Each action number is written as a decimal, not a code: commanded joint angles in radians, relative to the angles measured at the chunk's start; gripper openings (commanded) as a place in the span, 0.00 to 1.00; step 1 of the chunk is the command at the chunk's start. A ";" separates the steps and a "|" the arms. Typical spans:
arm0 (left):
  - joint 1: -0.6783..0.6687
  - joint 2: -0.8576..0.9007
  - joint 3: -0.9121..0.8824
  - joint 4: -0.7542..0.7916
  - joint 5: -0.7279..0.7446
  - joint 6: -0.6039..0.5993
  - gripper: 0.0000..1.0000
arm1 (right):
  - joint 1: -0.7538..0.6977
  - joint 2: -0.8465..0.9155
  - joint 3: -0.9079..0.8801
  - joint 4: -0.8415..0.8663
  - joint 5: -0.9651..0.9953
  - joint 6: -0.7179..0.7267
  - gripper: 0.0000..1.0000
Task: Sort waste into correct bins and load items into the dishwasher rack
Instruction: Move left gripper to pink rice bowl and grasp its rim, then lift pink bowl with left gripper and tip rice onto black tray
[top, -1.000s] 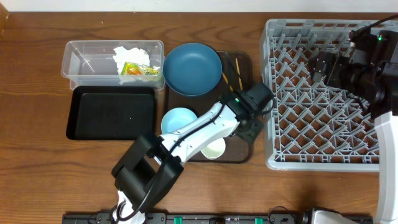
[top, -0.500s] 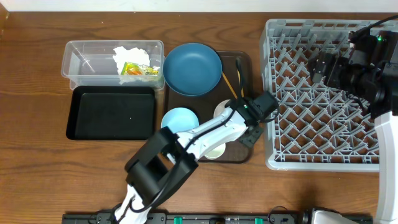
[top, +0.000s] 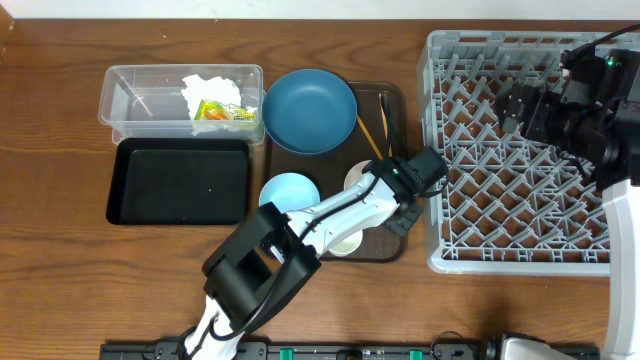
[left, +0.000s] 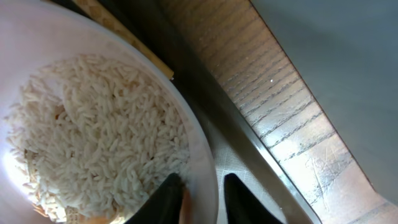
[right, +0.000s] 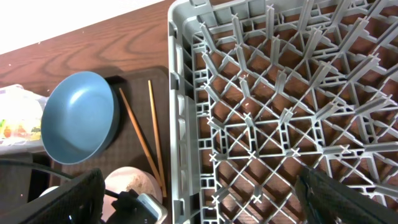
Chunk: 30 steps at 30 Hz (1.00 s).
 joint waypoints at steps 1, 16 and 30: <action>0.003 -0.008 0.026 -0.003 -0.012 0.003 0.22 | -0.002 -0.003 0.017 -0.003 -0.011 -0.002 0.96; 0.036 -0.120 0.068 -0.006 0.000 -0.003 0.06 | -0.002 -0.002 0.017 -0.003 -0.011 -0.002 0.96; 0.312 -0.361 0.068 -0.095 0.270 -0.077 0.06 | -0.002 -0.003 0.017 -0.008 -0.011 -0.002 0.97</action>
